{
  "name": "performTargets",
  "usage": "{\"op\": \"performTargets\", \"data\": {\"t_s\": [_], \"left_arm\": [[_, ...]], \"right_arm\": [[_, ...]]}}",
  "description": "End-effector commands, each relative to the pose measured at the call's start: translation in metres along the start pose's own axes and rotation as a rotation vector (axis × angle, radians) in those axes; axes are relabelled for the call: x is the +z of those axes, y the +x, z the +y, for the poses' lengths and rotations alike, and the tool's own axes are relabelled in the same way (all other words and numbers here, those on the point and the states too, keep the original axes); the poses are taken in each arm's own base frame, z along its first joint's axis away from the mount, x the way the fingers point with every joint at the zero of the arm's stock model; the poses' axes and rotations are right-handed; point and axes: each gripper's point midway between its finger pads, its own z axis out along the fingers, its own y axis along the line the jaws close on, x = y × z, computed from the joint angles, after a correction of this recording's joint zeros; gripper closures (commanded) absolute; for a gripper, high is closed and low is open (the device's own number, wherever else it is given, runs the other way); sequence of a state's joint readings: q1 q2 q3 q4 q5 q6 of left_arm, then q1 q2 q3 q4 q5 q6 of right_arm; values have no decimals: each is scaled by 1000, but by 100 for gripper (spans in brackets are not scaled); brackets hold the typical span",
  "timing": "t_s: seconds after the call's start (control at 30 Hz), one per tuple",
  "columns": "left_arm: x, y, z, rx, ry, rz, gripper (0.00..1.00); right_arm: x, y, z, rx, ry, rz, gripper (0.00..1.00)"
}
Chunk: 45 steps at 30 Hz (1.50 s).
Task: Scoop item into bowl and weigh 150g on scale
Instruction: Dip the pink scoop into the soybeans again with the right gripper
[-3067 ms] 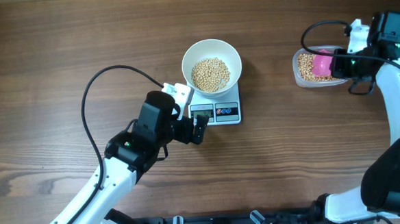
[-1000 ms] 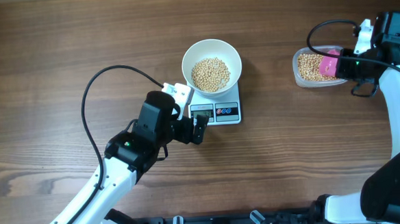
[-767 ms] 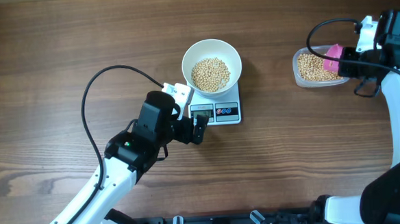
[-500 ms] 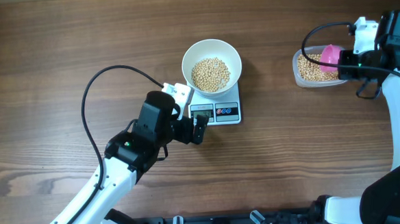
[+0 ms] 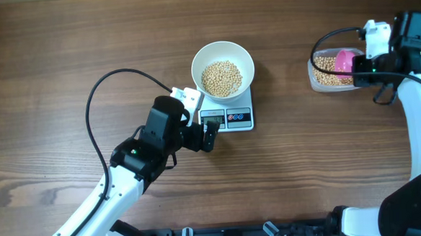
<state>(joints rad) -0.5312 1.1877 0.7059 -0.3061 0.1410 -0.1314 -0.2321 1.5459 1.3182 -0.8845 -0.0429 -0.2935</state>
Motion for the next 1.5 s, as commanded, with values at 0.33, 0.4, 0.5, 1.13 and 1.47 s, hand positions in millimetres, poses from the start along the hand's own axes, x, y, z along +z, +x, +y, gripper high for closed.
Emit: {"op": "performTargets", "data": {"t_s": [0.33,0.4,0.5,1.13,1.47], "left_arm": [[2,3,-3,24,16,10,0],[1,3,-3,24,16,9,0],[2,3,-3,24,16,10,0],[2,3,-3,25,16,10,0],[2,3,-3,24,16,10,0]], "right_arm": [[-3,-3,-5,-44,190,40,96],[1,-2,-3,-49,187,49,96],[8,2,-3,-49,181,72,96],[42,10,20,-38,47,132,96],[44,12,36,-41,-49,134,96]]}}
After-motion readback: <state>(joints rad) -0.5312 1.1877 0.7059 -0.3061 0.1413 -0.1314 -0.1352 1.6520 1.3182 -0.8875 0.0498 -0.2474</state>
